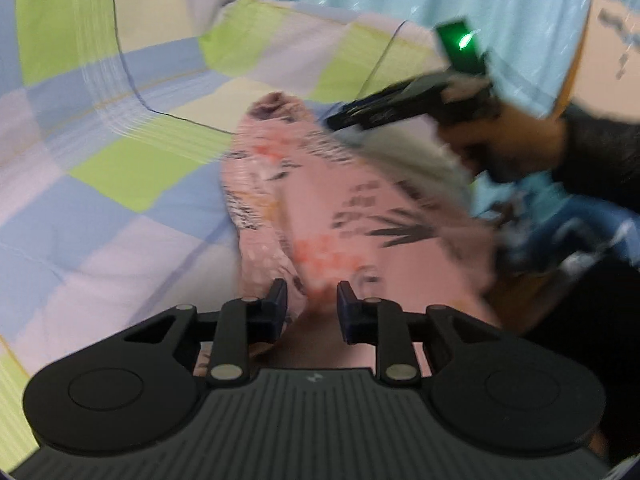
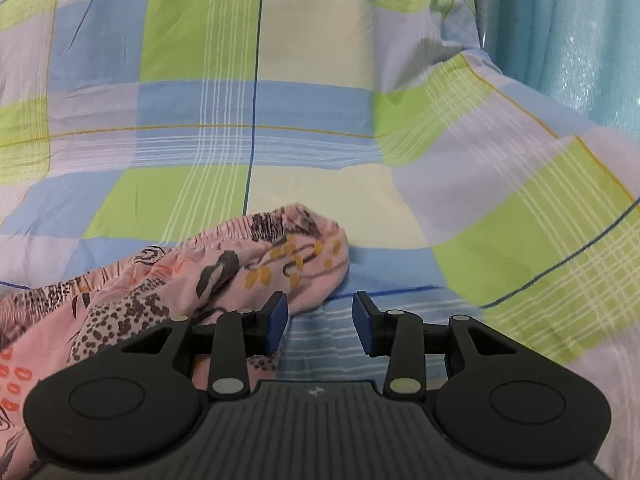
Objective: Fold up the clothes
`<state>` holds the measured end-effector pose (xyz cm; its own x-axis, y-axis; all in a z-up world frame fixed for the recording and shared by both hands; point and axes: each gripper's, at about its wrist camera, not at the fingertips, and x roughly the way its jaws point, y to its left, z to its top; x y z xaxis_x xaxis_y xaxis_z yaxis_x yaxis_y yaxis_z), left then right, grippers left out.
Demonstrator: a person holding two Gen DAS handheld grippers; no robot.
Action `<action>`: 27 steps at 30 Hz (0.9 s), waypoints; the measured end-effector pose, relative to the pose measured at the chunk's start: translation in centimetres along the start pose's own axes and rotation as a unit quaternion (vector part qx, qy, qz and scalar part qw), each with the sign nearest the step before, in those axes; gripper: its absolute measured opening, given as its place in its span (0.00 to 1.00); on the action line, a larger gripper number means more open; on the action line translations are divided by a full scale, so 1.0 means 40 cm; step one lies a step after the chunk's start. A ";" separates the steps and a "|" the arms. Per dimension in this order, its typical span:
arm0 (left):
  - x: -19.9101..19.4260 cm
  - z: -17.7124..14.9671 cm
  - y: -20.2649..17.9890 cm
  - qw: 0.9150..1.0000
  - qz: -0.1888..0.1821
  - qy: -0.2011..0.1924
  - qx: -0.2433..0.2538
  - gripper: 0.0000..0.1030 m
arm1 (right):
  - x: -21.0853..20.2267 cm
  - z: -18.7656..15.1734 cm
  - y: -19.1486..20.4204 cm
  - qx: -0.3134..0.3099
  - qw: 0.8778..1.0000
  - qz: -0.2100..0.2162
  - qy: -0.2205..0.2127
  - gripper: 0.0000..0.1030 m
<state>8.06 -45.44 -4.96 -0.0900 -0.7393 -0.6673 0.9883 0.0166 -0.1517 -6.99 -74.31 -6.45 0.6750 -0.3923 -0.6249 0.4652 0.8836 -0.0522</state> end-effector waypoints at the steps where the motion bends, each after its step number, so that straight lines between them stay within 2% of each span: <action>1: -0.007 0.004 0.005 1.000 0.004 -0.007 -0.005 0.23 | 0.001 -0.005 -0.001 0.003 1.000 0.001 0.000 0.39; 3: -0.018 0.009 0.029 0.999 0.016 -0.018 -0.026 0.29 | 0.000 -0.016 -0.005 0.009 1.000 0.004 0.003 0.42; 7: -0.023 0.014 0.113 0.994 0.045 -0.033 -0.098 0.32 | -0.004 -0.029 -0.018 0.017 1.000 0.008 0.005 0.44; 10: -0.024 0.001 0.181 0.982 0.053 -0.038 -0.175 0.32 | -0.004 -0.029 -0.024 0.019 1.000 0.008 0.004 0.46; 12: -0.027 -0.014 0.206 0.976 0.044 -0.041 -0.211 0.30 | -0.003 -0.028 -0.023 0.016 1.000 0.008 0.001 0.46; 14: -0.020 -0.025 0.207 0.973 0.044 -0.031 -0.226 0.28 | -0.003 -0.028 -0.020 0.013 1.000 0.007 -0.001 0.46; 17: 0.000 -0.029 0.170 0.976 0.041 -0.018 -0.212 0.25 | 0.002 -0.029 -0.014 0.013 1.000 0.007 -0.003 0.46; 19: 0.019 -0.023 0.131 0.980 0.036 -0.012 -0.195 0.25 | 0.004 -0.031 -0.008 0.013 1.000 0.007 -0.001 0.46; 23: 0.045 -0.012 0.052 0.989 0.047 -0.002 -0.141 0.29 | -0.001 -0.034 0.001 0.013 1.000 0.008 -0.002 0.46; 26: 0.024 -0.017 0.066 0.984 0.013 -0.011 -0.179 0.29 | -0.008 -0.034 0.000 0.015 1.000 0.009 -0.004 0.48; 27: 0.020 -0.022 0.085 0.978 0.000 -0.020 -0.208 0.29 | -0.012 -0.033 -0.001 0.015 1.000 0.008 -0.006 0.49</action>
<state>11.26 -45.36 -6.65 -0.0772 -0.7650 -0.6393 0.8519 0.2826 -0.4410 -8.10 -73.83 -7.19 0.6893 -0.3807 -0.6164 0.4707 0.8821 -0.0185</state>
